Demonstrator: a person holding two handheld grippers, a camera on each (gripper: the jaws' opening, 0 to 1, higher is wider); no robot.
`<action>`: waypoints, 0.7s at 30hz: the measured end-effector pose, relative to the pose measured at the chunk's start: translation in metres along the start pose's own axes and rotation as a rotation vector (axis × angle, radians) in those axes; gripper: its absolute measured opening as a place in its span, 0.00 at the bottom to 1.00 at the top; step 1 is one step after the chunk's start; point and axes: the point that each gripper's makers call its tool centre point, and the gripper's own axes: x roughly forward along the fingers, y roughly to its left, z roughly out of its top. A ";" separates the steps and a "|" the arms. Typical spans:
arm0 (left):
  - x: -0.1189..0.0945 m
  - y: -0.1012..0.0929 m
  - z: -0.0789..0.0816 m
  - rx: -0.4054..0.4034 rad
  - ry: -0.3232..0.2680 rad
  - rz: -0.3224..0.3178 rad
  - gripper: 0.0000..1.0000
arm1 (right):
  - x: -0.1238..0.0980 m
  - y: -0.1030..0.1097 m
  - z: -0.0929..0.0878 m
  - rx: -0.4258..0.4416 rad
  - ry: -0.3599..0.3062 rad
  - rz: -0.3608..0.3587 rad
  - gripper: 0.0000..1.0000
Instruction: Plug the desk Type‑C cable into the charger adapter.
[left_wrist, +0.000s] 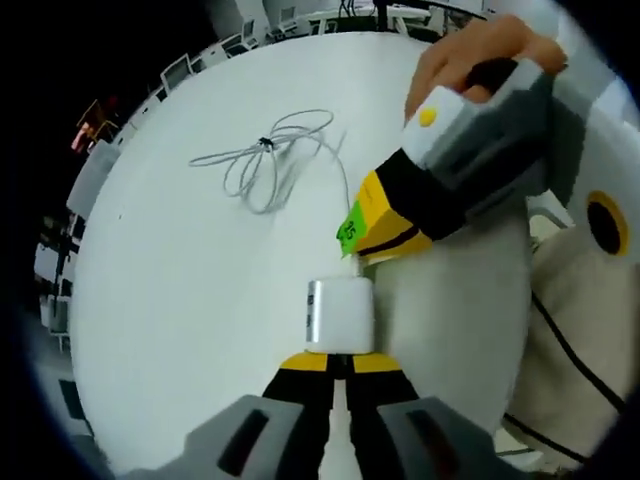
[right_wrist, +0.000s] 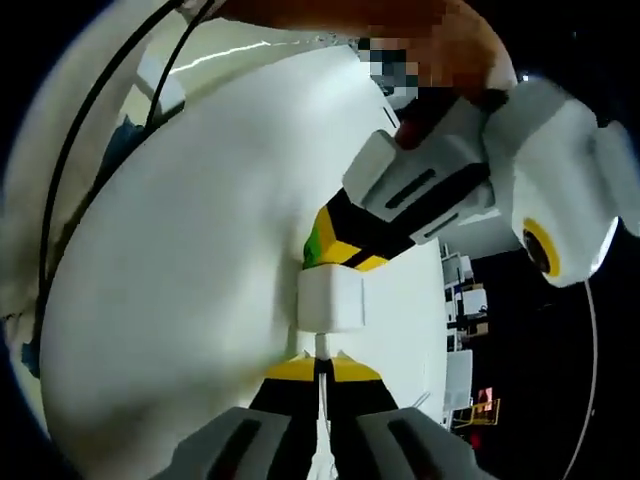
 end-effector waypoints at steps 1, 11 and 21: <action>0.002 0.005 0.003 0.056 -0.028 0.000 0.06 | 0.000 -0.002 -0.002 -0.048 0.010 -0.016 0.04; -0.022 0.005 0.002 0.008 -0.330 -0.079 0.24 | -0.018 -0.011 -0.011 0.364 -0.130 0.027 0.25; -0.055 0.034 -0.019 -0.281 -0.837 0.292 0.52 | -0.090 -0.043 -0.080 1.072 -0.423 -0.301 0.40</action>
